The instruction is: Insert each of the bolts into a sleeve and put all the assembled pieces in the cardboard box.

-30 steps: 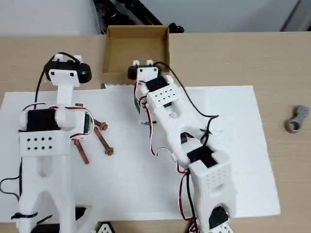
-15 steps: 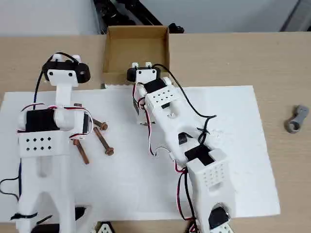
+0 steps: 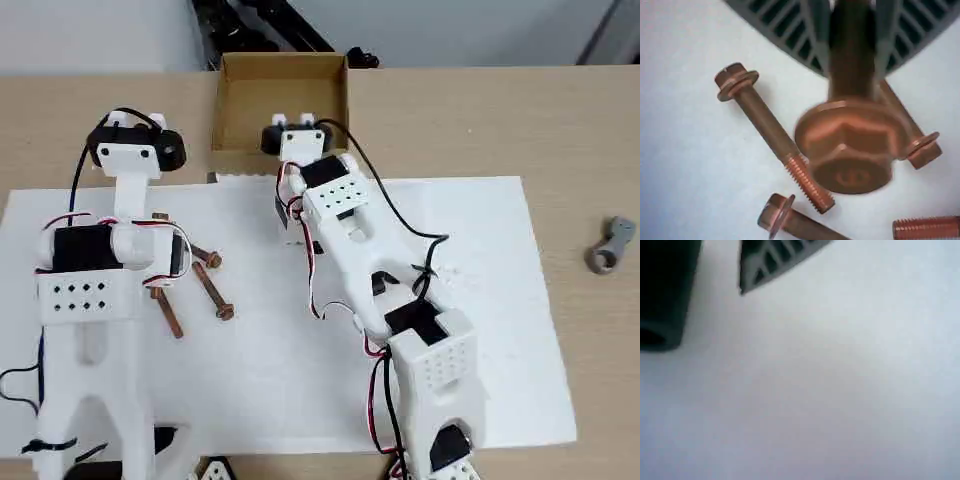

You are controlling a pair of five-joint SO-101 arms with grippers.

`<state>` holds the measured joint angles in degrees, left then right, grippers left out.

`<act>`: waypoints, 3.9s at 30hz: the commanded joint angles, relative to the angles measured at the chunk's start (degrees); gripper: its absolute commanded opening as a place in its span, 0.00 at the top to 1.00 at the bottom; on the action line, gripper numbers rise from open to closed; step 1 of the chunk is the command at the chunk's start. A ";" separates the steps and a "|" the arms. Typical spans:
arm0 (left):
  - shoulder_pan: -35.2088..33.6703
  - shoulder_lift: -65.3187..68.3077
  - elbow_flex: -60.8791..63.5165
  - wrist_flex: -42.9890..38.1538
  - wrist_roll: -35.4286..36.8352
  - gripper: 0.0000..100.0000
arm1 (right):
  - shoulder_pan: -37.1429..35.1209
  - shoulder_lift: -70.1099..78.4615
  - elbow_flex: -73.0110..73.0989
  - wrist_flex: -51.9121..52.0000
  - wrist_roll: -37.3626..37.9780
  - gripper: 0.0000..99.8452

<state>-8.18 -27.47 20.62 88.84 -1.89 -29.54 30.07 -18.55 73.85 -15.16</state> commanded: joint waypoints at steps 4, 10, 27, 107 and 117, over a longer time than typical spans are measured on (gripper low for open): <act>-0.26 -2.46 -0.40 -0.88 -0.18 0.99 | 2.42 -1.89 -1.76 -4.97 -0.09 0.82; -0.26 -2.46 -0.40 -0.26 -0.26 0.99 | 1.98 3.38 -1.76 -5.05 -0.26 0.82; -0.26 -2.46 -0.40 -0.18 -0.88 0.99 | -1.71 5.41 -1.85 -0.92 -0.18 0.82; 24.88 -29.19 -0.57 -37.10 11.16 0.99 | -3.30 -105.89 80.70 -51.56 6.51 0.99; 30.24 -25.93 -0.40 -42.46 19.69 0.99 | -5.76 -106.07 80.97 -52.35 10.20 0.99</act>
<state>21.63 -53.49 20.62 48.66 16.48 -34.81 -76.13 62.86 23.12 -7.43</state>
